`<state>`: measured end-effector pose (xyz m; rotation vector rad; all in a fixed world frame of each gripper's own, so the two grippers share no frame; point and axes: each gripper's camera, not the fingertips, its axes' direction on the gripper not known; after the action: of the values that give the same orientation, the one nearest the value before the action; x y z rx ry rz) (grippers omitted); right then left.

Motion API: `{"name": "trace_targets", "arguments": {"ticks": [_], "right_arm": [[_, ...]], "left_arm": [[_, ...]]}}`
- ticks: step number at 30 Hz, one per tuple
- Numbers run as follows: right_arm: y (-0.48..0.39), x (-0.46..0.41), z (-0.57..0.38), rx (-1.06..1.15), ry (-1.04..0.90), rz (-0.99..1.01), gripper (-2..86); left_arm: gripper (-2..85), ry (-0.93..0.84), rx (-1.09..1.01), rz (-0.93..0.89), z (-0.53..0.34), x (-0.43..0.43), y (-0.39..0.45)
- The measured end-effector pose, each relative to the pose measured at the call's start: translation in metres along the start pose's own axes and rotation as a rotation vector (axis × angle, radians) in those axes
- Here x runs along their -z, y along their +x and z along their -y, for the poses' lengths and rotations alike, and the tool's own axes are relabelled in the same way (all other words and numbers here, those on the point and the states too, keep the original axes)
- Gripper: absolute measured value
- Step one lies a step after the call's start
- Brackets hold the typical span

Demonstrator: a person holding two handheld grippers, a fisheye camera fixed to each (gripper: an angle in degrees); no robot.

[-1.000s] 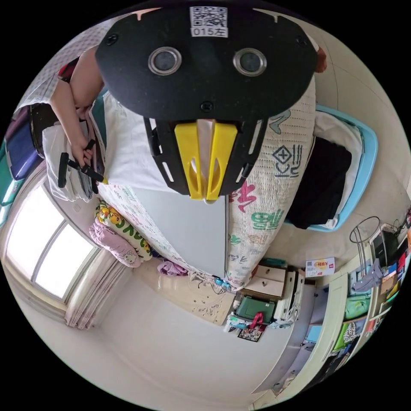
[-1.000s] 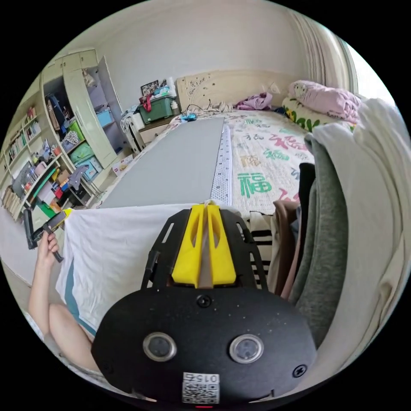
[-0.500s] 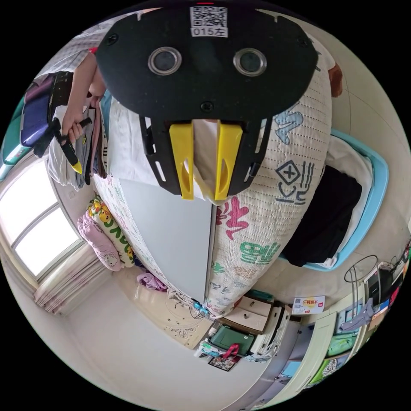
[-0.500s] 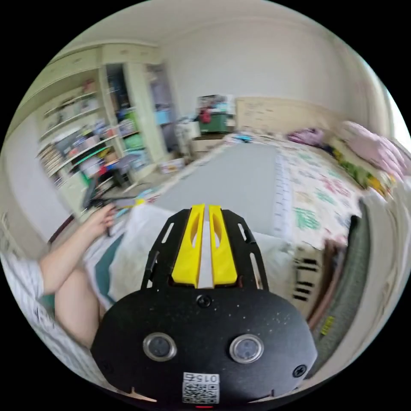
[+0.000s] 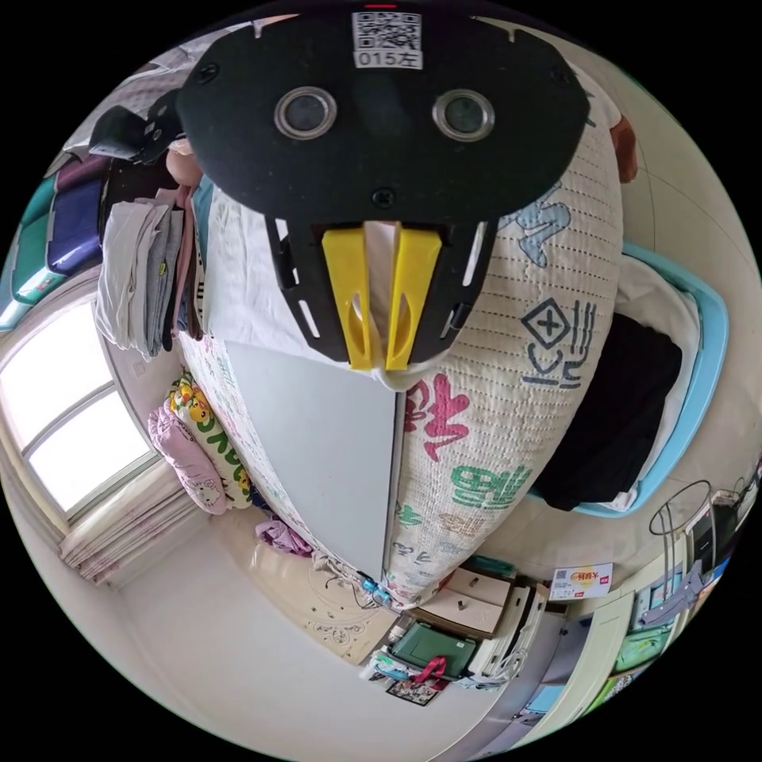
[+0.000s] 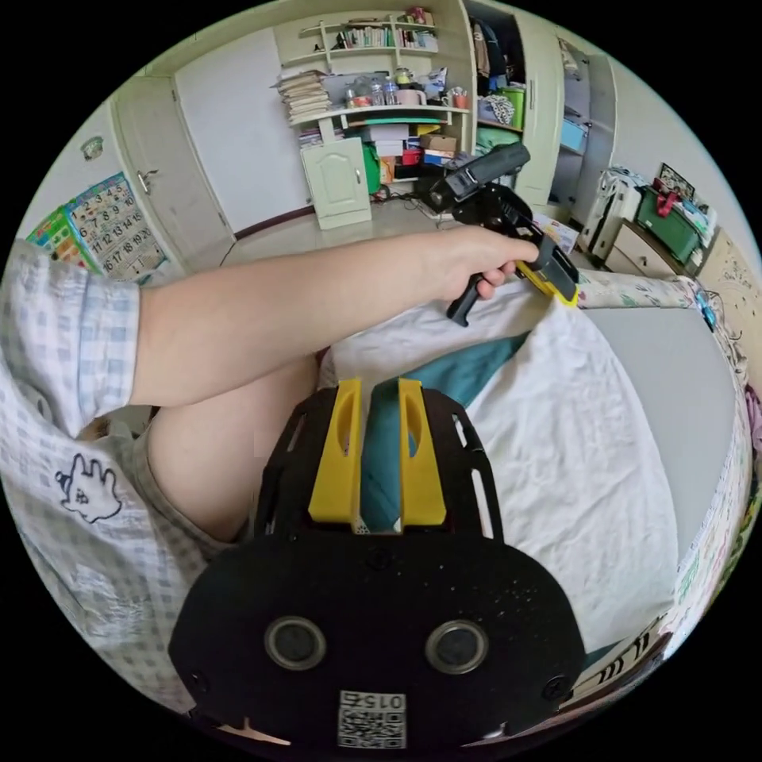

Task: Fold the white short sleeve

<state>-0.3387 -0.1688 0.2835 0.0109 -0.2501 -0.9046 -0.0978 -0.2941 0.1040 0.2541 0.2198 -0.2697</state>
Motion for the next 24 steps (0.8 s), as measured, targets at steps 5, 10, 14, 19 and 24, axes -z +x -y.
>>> {"name": "trace_targets", "arguments": {"ticks": [5,10,14,19,24], "right_arm": [[-0.003,0.007,-0.01,0.016,0.036,0.075,-0.6],[0.006,0.026,-0.021,0.02,0.129,0.303,-0.9],[0.008,0.011,-0.025,0.014,0.067,0.289,-0.9],[0.006,-0.001,-0.026,-0.038,-0.01,0.265,-0.6],[-0.001,0.023,-0.039,0.036,0.022,0.303,-0.6]], "left_arm": [[0.0,0.014,-0.039,0.012,0.002,-0.002,0.014],[-0.4,0.001,-0.112,0.108,0.003,-0.009,0.035],[-0.4,-0.031,-0.181,0.201,0.001,-0.024,0.055],[-0.2,-0.038,-0.212,0.255,-0.001,-0.032,0.076],[0.4,-0.057,-0.235,0.3,-0.003,-0.039,0.097]]}}
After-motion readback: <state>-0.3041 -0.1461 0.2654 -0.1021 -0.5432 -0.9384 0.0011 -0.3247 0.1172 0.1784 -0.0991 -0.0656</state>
